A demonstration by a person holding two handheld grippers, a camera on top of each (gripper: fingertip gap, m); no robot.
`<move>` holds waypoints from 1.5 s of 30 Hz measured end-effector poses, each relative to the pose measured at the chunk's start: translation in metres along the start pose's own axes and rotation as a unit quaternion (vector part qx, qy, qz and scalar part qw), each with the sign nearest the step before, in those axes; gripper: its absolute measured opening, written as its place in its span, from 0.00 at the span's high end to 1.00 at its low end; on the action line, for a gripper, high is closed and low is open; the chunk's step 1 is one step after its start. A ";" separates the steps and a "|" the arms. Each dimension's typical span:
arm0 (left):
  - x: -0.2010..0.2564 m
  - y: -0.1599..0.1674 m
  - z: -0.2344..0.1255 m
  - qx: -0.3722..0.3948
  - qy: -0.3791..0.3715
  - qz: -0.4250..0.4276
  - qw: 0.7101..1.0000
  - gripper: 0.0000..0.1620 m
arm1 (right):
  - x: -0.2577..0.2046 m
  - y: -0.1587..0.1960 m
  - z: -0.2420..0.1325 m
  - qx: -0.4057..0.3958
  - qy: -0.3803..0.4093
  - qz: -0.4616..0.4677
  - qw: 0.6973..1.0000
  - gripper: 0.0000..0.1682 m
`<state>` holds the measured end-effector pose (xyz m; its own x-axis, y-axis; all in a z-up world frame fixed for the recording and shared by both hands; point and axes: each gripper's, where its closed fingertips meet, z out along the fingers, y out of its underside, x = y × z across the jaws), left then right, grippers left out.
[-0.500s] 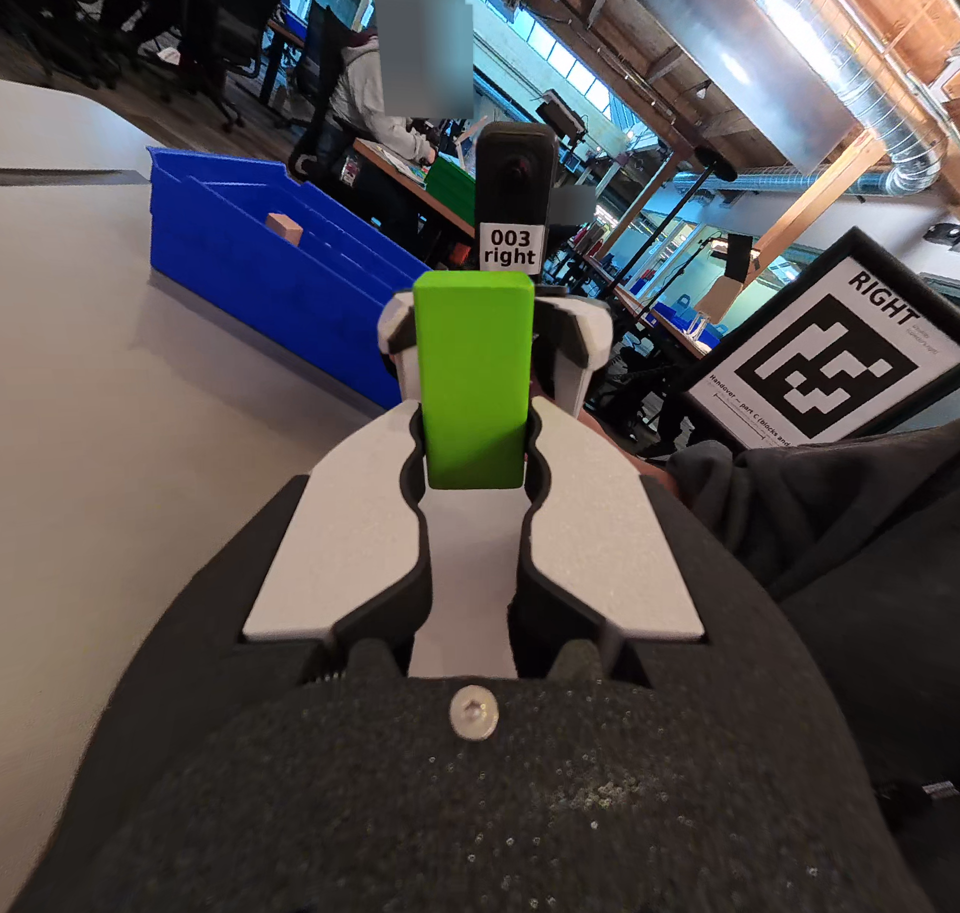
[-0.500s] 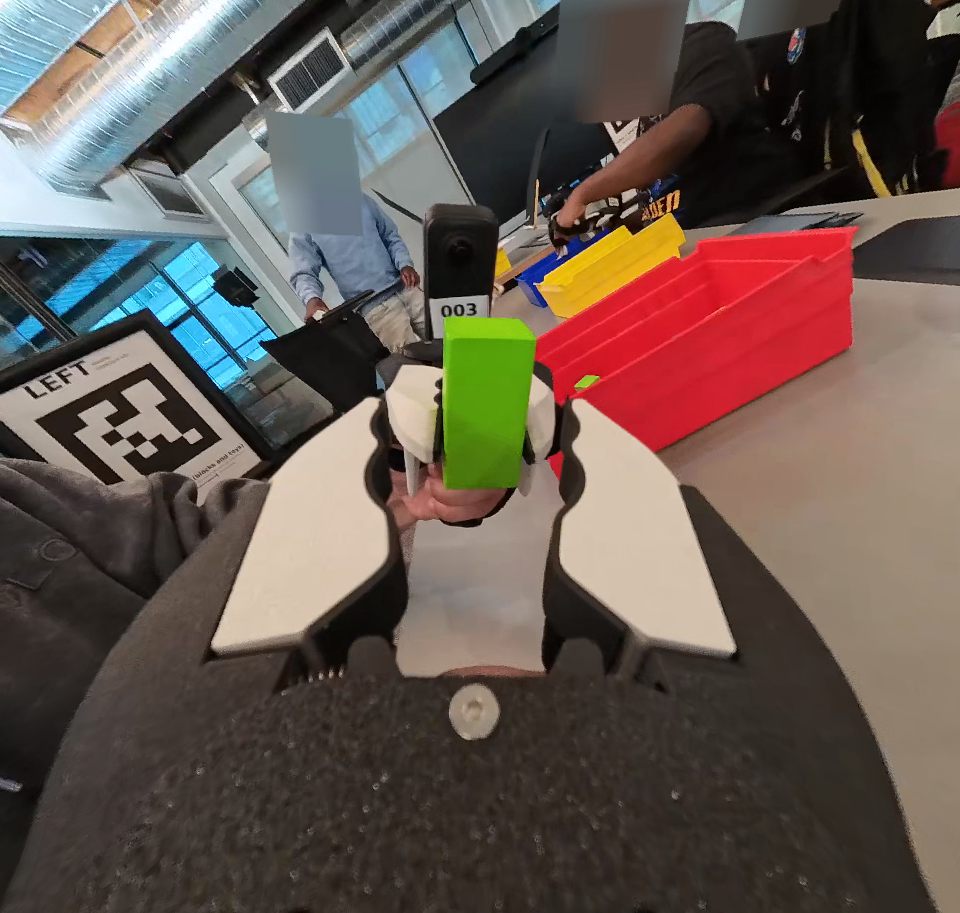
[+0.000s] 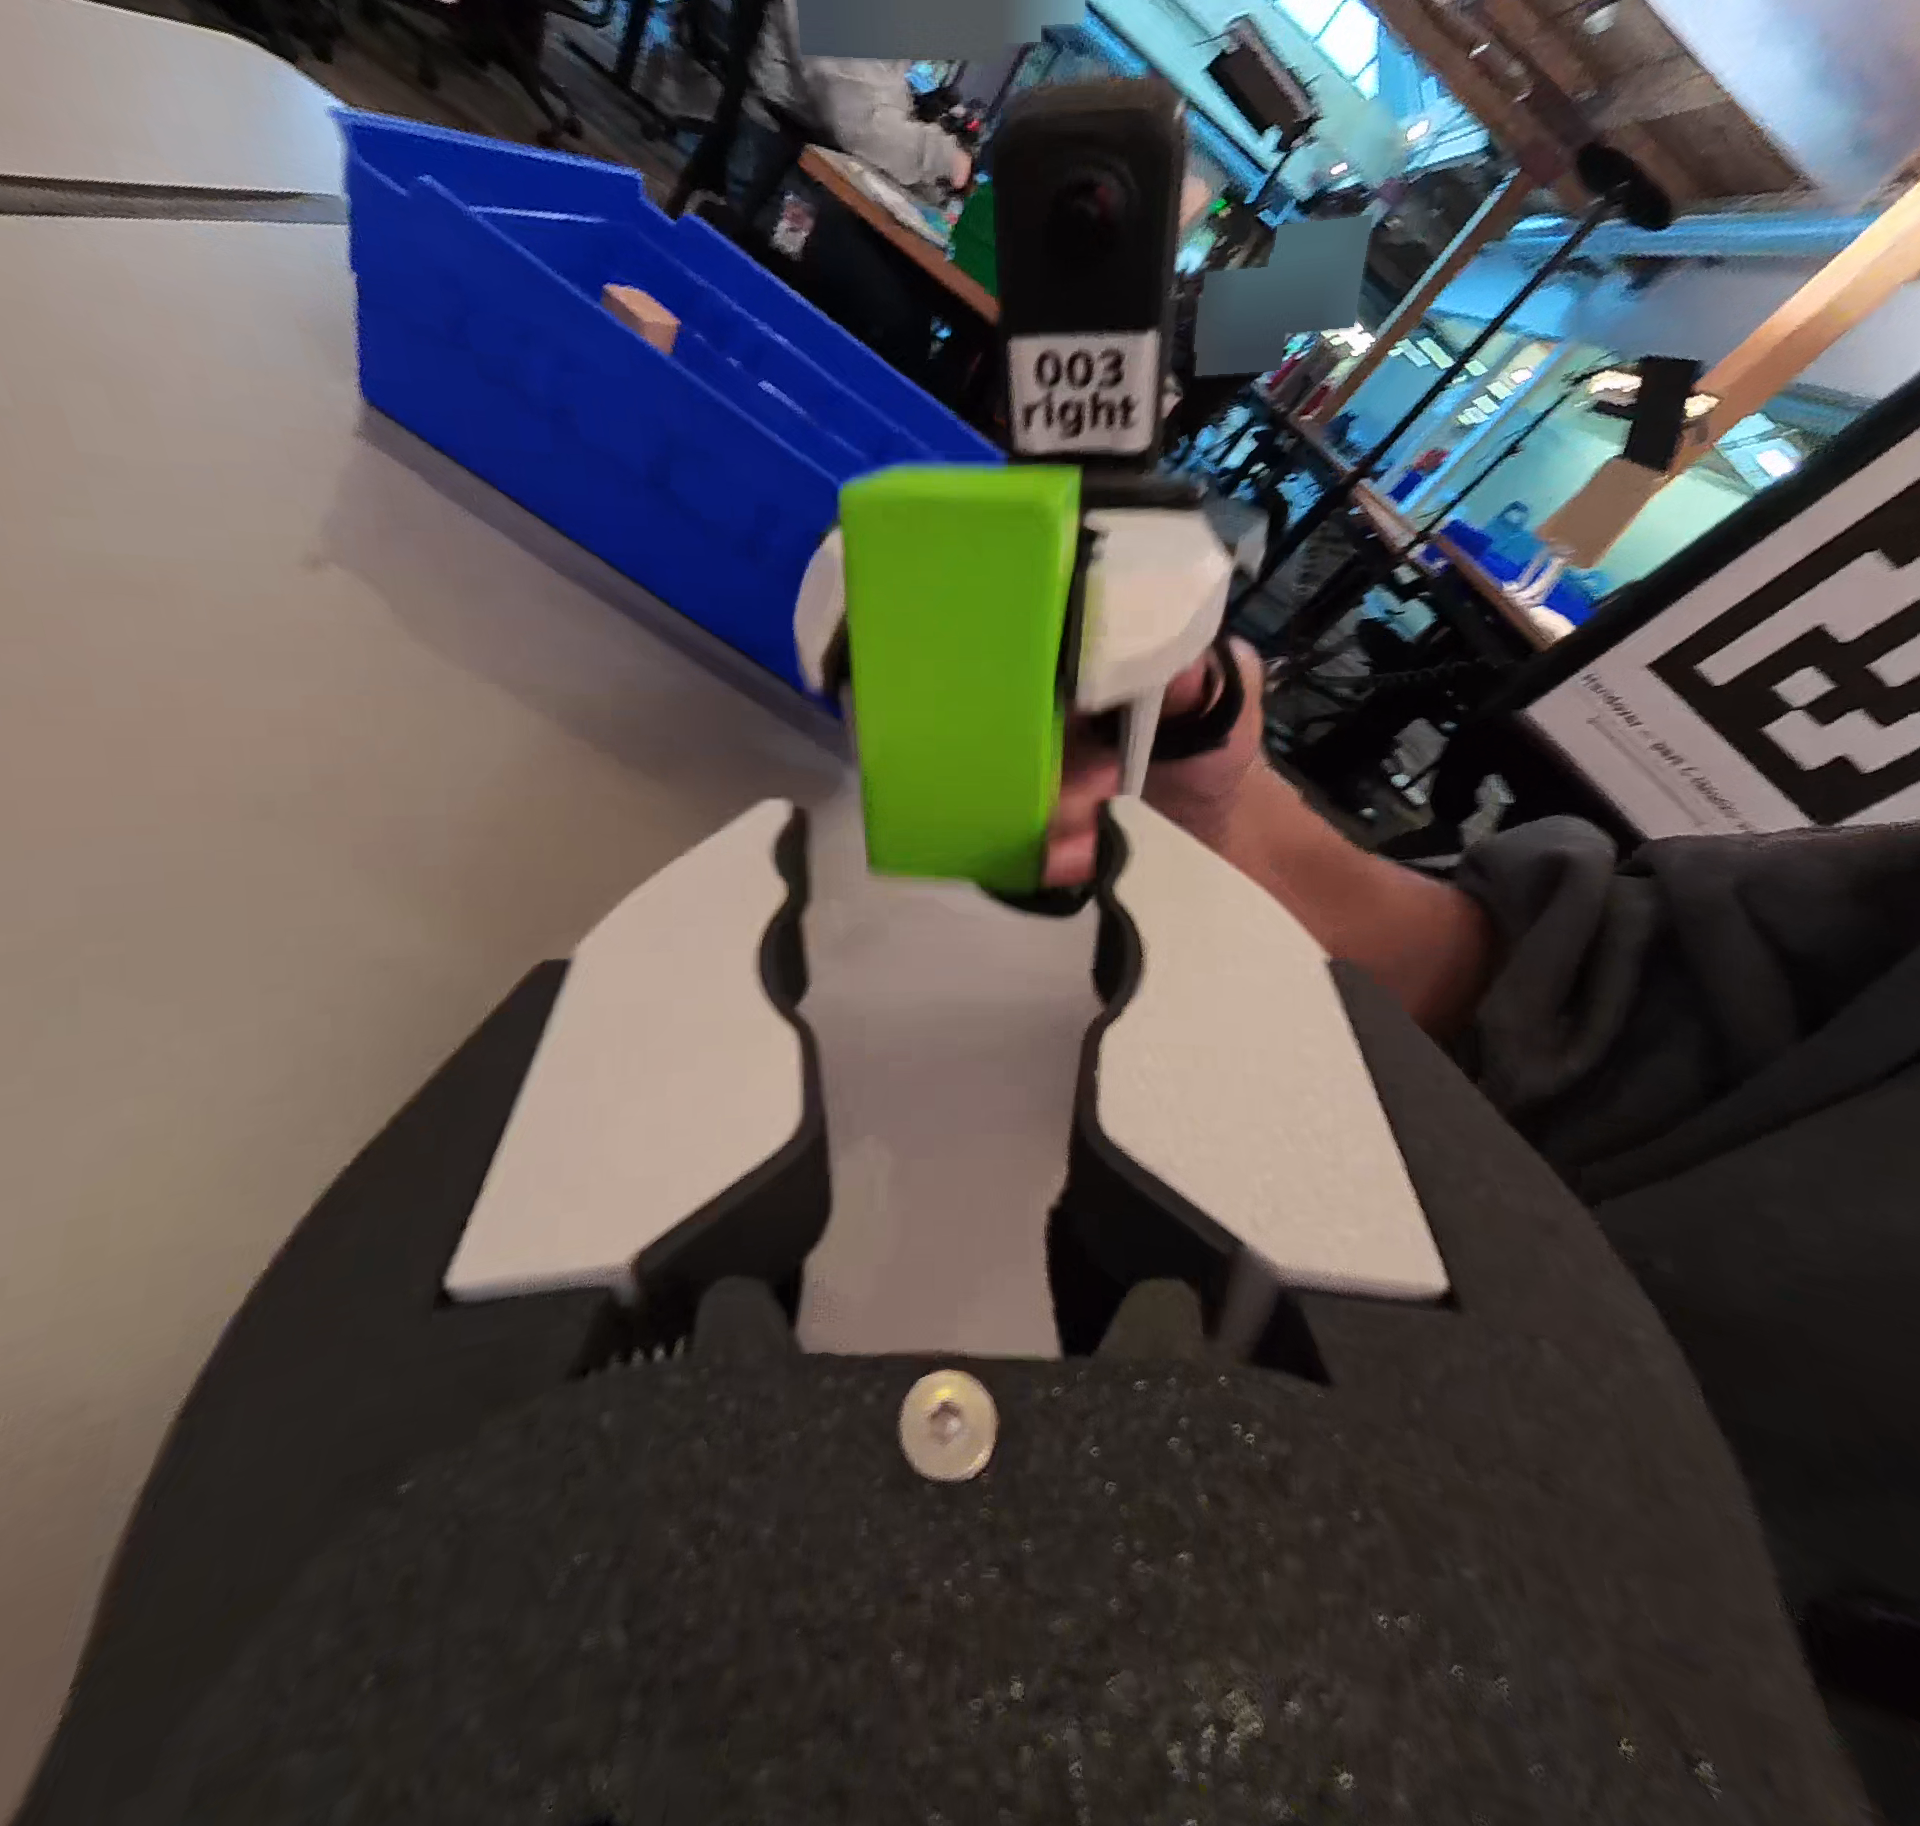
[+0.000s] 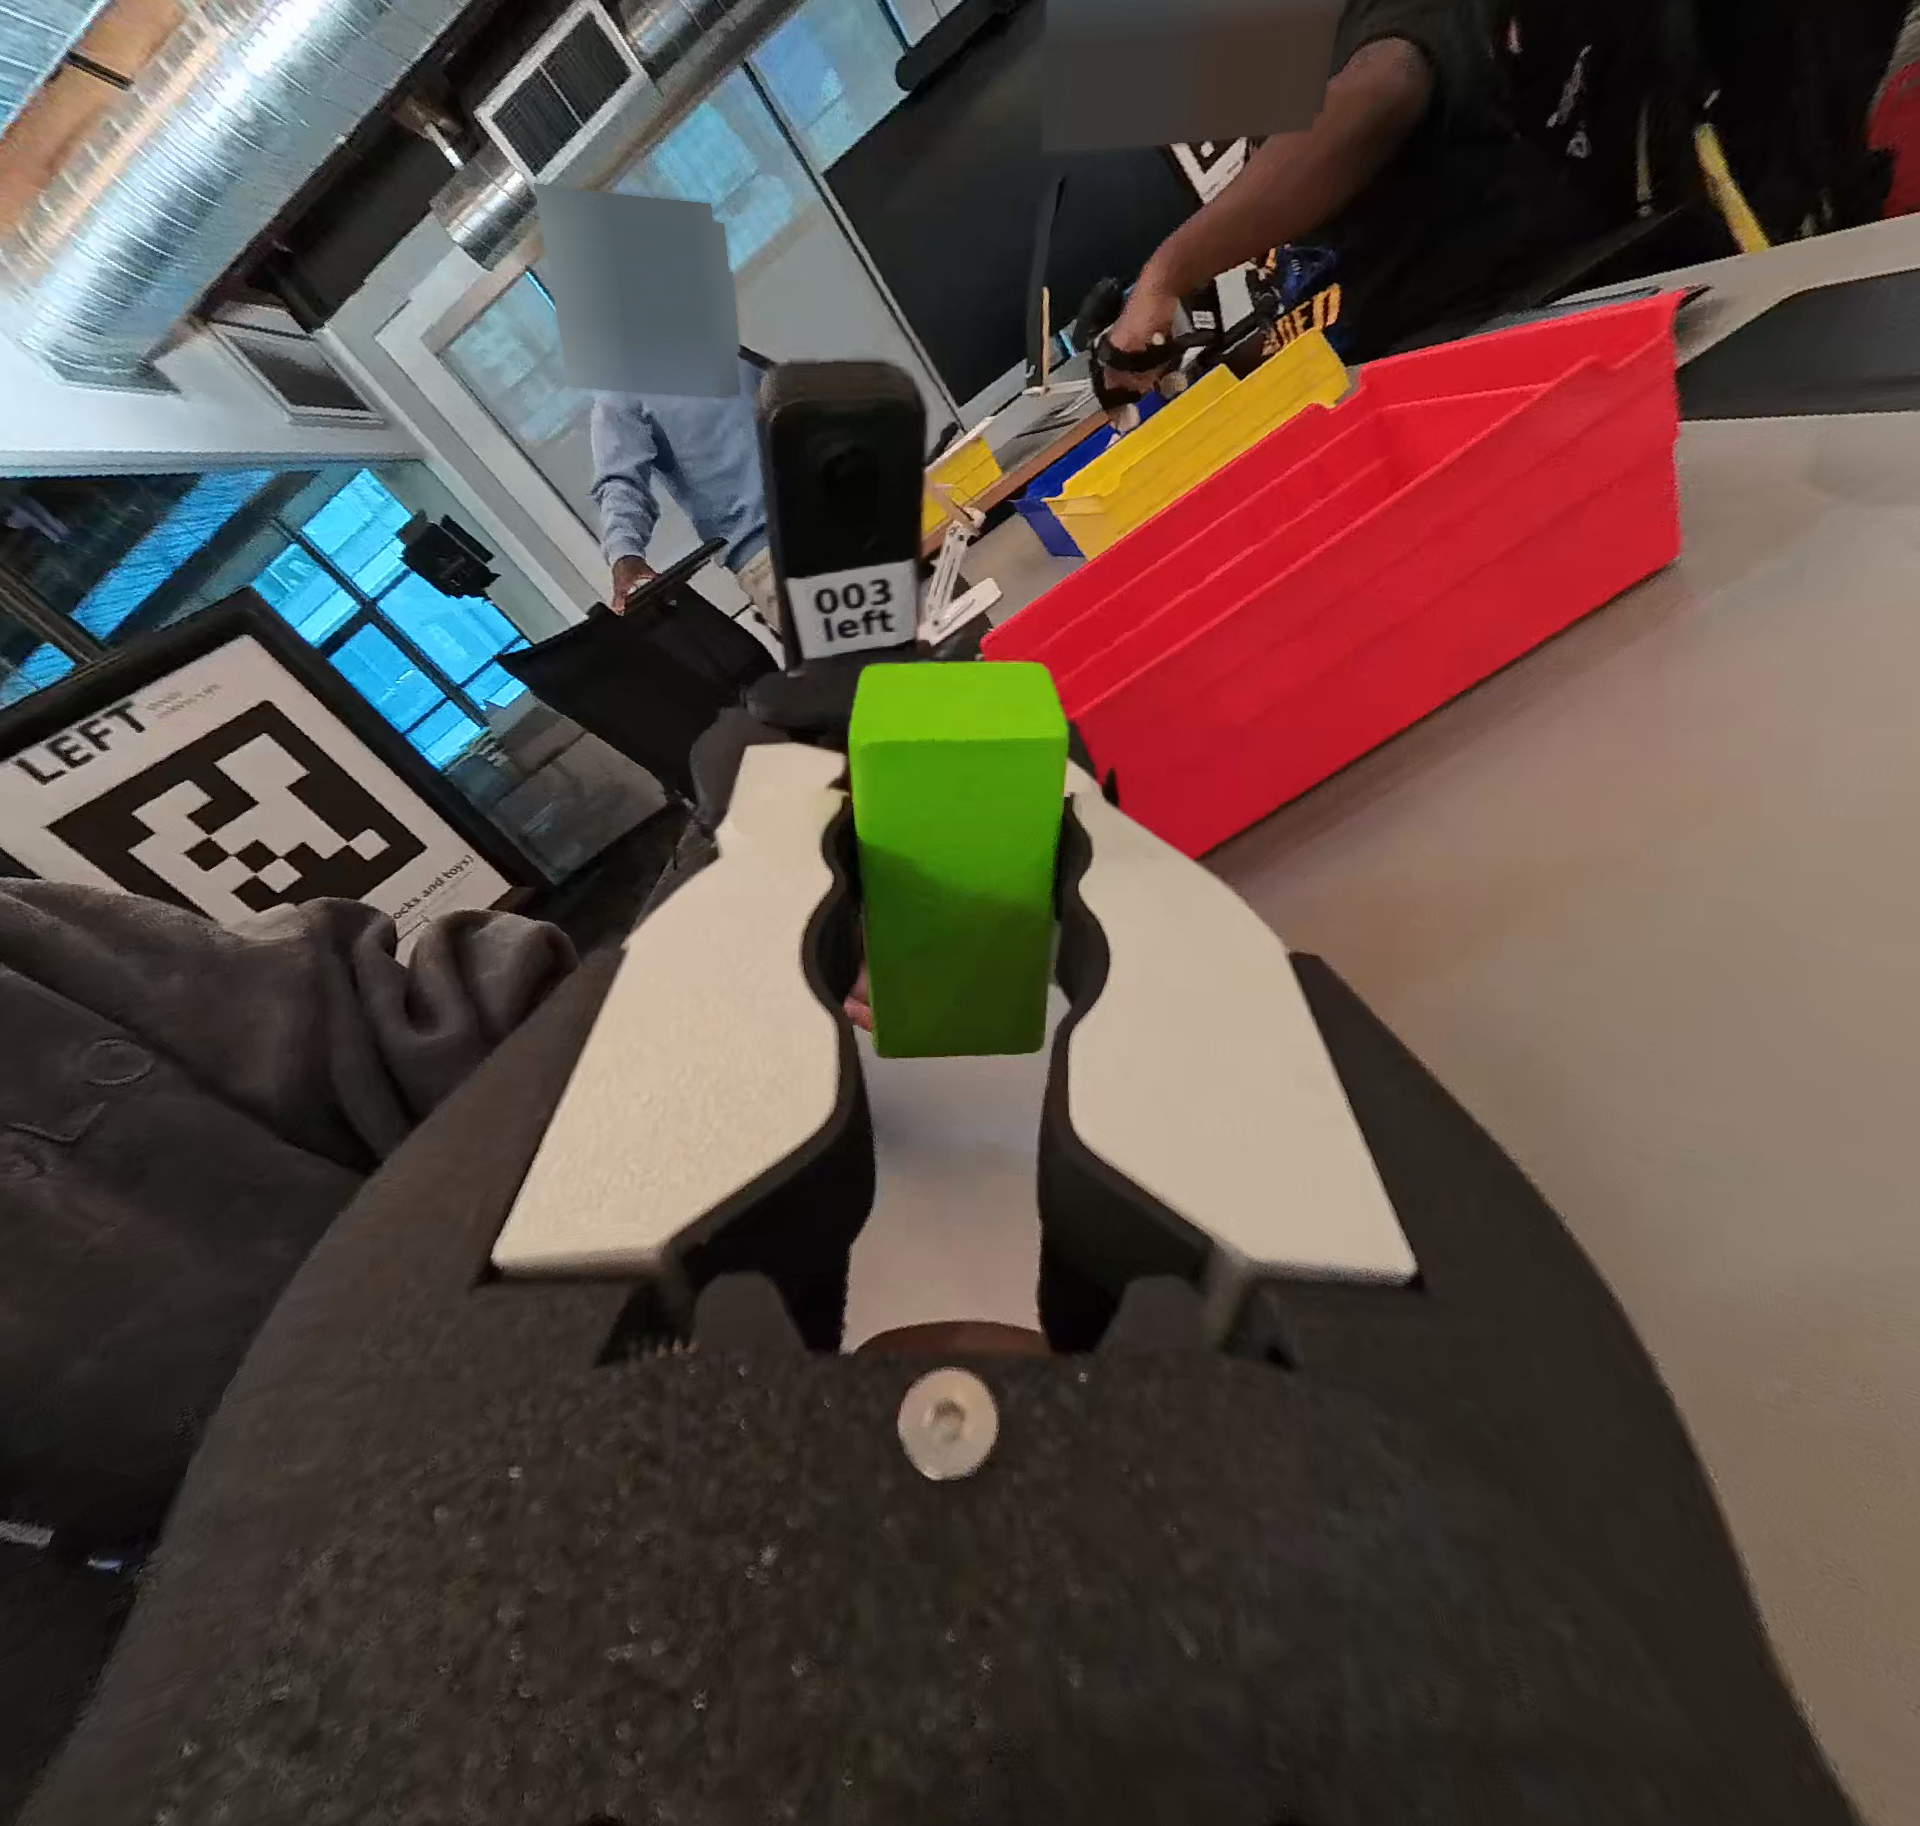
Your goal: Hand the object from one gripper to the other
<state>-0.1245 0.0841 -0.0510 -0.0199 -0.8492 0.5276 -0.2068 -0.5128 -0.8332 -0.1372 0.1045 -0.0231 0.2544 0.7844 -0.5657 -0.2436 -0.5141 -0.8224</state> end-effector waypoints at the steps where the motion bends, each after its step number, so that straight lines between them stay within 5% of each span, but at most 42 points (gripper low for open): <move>1: 0.000 0.007 -0.004 -0.009 -0.010 0.007 1.000 0.63 | 0.000 -0.003 -0.005 0.004 0.003 -0.002 1.000 0.79; 5: 0.006 0.034 -0.026 -0.005 -0.017 -0.006 1.000 0.65 | 0.002 -0.038 -0.048 0.031 0.057 -0.034 0.997 0.79; 11: 0.022 0.078 -0.064 0.038 -0.039 -0.054 0.997 0.70 | 0.034 -0.118 -0.170 0.030 0.278 -0.089 0.956 0.79; 15: 0.030 0.087 -0.075 0.039 -0.055 -0.046 0.997 0.70 | 0.105 -0.140 -0.236 -0.137 0.421 -0.198 0.875 0.79; 22: 0.019 0.091 -0.080 0.014 -0.087 -0.019 0.996 0.71 | 0.235 -0.082 -0.273 -0.473 0.374 -0.236 0.762 0.79; 25: 0.011 0.089 -0.086 0.014 -0.113 -0.002 0.993 0.72 | 0.264 -0.064 -0.276 -0.542 0.363 -0.235 0.721 0.79; 37: 0.005 0.097 -0.088 0.001 -0.121 -0.006 0.993 0.72 | 0.302 -0.021 -0.291 -0.626 0.355 -0.126 0.683 0.79; 41: 0.006 0.096 -0.088 0.003 -0.116 -0.009 0.993 0.72 | 0.303 -0.022 -0.289 -0.608 0.360 -0.123 0.697 0.79; 43: 0.007 0.095 -0.089 0.006 -0.113 -0.010 0.993 0.72 | 0.295 -0.034 -0.290 -0.588 0.382 -0.116 0.704 0.70; 45: 0.009 0.095 -0.089 0.007 -0.110 -0.010 0.994 0.72 | 0.267 -0.066 -0.275 -0.513 0.410 -0.112 0.746 0.68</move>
<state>-0.2308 0.0393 -0.1106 0.1990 -0.8446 0.4971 -0.1911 -0.5309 -0.8256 0.2043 0.2525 -0.1370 0.7700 0.6314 0.0918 0.6289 -0.7266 -0.2766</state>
